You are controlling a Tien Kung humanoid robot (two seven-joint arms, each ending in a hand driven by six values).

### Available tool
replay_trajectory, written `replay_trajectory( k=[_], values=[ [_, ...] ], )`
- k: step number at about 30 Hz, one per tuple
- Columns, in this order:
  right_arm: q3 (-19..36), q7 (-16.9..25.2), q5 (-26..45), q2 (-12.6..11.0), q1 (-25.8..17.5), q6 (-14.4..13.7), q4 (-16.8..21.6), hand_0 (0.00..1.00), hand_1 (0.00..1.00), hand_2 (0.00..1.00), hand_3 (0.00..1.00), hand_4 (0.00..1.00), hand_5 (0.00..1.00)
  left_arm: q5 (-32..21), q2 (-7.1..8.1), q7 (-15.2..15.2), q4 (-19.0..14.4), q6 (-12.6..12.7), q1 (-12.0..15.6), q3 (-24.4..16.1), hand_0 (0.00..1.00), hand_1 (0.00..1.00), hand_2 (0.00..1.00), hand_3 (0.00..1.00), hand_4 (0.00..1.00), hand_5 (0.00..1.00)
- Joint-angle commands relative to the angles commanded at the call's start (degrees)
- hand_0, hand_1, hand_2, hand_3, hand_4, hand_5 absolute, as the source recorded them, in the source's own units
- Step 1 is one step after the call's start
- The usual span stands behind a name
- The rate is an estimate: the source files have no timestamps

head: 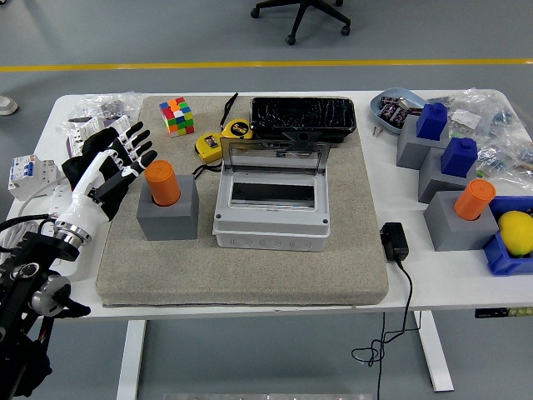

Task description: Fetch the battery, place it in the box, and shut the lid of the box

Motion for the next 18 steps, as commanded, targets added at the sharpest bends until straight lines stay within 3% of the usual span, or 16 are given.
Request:
replay_trajectory(
  k=[15,16,18],
  values=[
    [-0.25,0.00,0.25,-0.06,0.13,-0.01,0.00,0.959,0.906,0.830,0.846,0.998,0.998,1.40,-0.85,-0.50,0.39,-0.17,-1.12,0.74,0.958,0.955,0.915,0.906,0.998,0.328],
    [-0.24,-0.01,0.24,-0.06,0.15,-0.01,0.00,0.959,0.904,0.830,0.846,0.998,0.998,1.61,-0.91,-0.58,0.44,-0.09,-1.22,0.73,0.976,0.953,0.917,0.904,0.998,0.266],
    [-0.28,-0.06,0.24,-0.09,0.12,0.01,0.00,0.959,0.904,0.830,0.846,0.998,0.998,2.48,-1.07,-0.85,0.77,0.37,-1.56,0.67,0.976,0.953,0.917,0.904,0.998,0.266]
  ],
)
